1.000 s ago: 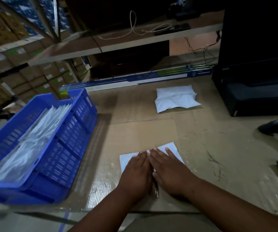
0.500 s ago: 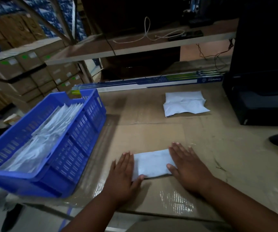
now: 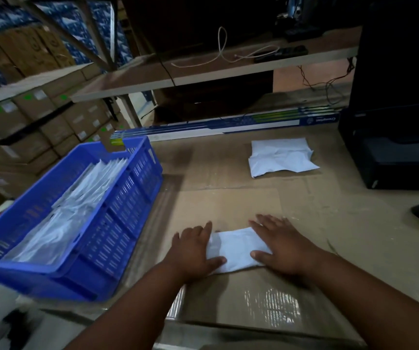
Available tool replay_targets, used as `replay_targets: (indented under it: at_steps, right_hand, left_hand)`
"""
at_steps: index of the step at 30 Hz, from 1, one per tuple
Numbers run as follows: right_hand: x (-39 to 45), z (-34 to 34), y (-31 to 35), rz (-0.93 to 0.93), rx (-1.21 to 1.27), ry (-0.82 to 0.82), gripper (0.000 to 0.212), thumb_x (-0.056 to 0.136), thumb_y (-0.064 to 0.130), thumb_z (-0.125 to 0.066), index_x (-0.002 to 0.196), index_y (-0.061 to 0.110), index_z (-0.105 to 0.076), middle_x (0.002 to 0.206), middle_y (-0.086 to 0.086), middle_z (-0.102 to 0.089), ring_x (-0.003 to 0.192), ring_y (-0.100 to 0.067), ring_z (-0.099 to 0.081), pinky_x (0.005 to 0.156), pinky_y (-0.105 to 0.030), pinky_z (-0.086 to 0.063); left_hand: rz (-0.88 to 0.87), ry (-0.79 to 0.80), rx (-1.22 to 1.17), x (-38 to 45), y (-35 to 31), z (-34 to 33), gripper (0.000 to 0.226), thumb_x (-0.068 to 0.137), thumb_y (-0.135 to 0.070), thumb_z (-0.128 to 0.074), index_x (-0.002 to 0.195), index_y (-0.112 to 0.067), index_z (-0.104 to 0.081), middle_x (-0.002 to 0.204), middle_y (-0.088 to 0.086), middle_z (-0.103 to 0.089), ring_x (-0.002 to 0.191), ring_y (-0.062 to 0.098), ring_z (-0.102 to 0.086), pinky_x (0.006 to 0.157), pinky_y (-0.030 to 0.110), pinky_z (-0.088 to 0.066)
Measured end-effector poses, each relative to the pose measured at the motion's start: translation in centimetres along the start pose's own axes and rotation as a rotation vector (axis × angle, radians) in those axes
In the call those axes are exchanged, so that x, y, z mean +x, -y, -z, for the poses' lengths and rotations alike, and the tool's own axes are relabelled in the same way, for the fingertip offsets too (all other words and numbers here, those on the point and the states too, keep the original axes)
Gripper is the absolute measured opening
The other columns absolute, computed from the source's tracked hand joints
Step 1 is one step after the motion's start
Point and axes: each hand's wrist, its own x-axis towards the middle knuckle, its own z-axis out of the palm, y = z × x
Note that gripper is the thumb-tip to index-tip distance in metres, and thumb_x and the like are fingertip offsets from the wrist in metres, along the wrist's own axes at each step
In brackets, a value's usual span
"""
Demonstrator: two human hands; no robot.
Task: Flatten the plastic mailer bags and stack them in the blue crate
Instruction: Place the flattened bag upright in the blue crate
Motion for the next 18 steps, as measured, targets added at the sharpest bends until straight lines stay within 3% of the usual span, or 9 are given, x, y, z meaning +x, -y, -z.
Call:
replay_targets:
  at_steps: [3,5,7,11,13,15,18]
  right_hand:
    - [2.1,2.0,0.7,0.043,-0.005,0.047,0.104,0.083,0.076,-0.053,0.167,0.036,-0.008,0.171,-0.001,-0.026,0.152,-0.025,-0.032,0.124,-0.045,-0.027]
    - [3.1,3.1,1.3,0.057,-0.039,0.062,0.107,0.076,0.077,-0.059,0.165,0.037,-0.016,0.162,0.001,-0.040,0.141,-0.025,-0.043,0.114,-0.043,-0.038]
    - [3.7,4.2,1.9,0.062,-0.112,0.089,0.104,0.073,0.080,-0.064,0.161,0.038,-0.028,0.151,0.004,-0.049,0.134,-0.024,-0.049,0.109,-0.045,-0.039]
    - [4.5,6.1,2.4,0.063,-0.136,0.183,0.070,0.070,0.073,-0.075,0.125,0.032,-0.061,0.123,0.006,-0.060,0.114,-0.021,-0.061,0.098,-0.040,-0.049]
    - [5.0,6.9,2.4,0.094,-0.123,0.235,0.060,0.079,0.062,-0.076,0.125,0.027,-0.064,0.126,0.003,-0.061,0.116,-0.022,-0.059,0.097,-0.037,-0.050]
    - [5.7,8.1,3.1,0.149,-0.140,0.257,0.050,0.083,0.055,-0.076,0.123,0.027,-0.064,0.127,0.003,-0.062,0.116,-0.021,-0.058,0.098,-0.036,-0.049]
    - [6.5,11.1,5.1,0.239,-0.098,0.304,0.027,0.085,0.041,-0.076,0.105,0.030,-0.061,0.110,0.008,-0.062,0.103,-0.015,-0.056,0.085,-0.032,-0.047]
  left_hand:
    - [0.061,0.148,0.084,1.9,-1.3,2.4,0.130,0.052,-0.093,-0.063,0.161,-0.039,-0.019,0.152,0.001,-0.047,0.139,0.033,-0.043,0.114,0.064,-0.032]
    - [0.064,0.218,0.113,2.8,-2.0,3.7,0.120,0.044,-0.091,-0.072,0.148,-0.037,-0.041,0.142,-0.002,-0.057,0.128,0.029,-0.054,0.106,0.055,-0.044]
    - [0.045,0.228,0.062,2.9,-2.2,4.7,0.099,0.054,-0.081,-0.082,0.135,-0.030,-0.057,0.132,-0.004,-0.062,0.120,0.024,-0.059,0.100,0.045,-0.051]
    - [0.000,0.191,-0.015,1.6,-2.1,6.7,0.056,0.073,-0.054,-0.089,0.107,-0.015,-0.068,0.107,0.001,-0.065,0.103,0.023,-0.062,0.076,0.032,-0.046]
    - [0.026,0.213,-0.050,0.6,-1.6,7.5,0.041,0.075,-0.047,-0.090,0.092,-0.019,-0.066,0.091,-0.002,-0.060,0.089,0.021,-0.062,0.066,0.030,-0.040]
    - [0.050,0.229,-0.038,-0.7,-0.4,8.7,0.035,0.079,-0.041,-0.088,0.095,-0.016,-0.071,0.095,0.002,-0.063,0.092,0.024,-0.065,0.067,0.028,-0.040]
    - [0.052,0.208,-0.023,-2.8,1.2,10.1,0.032,0.082,-0.037,-0.085,0.101,-0.015,-0.072,0.109,0.006,-0.067,0.098,0.023,-0.062,0.072,0.027,-0.038]
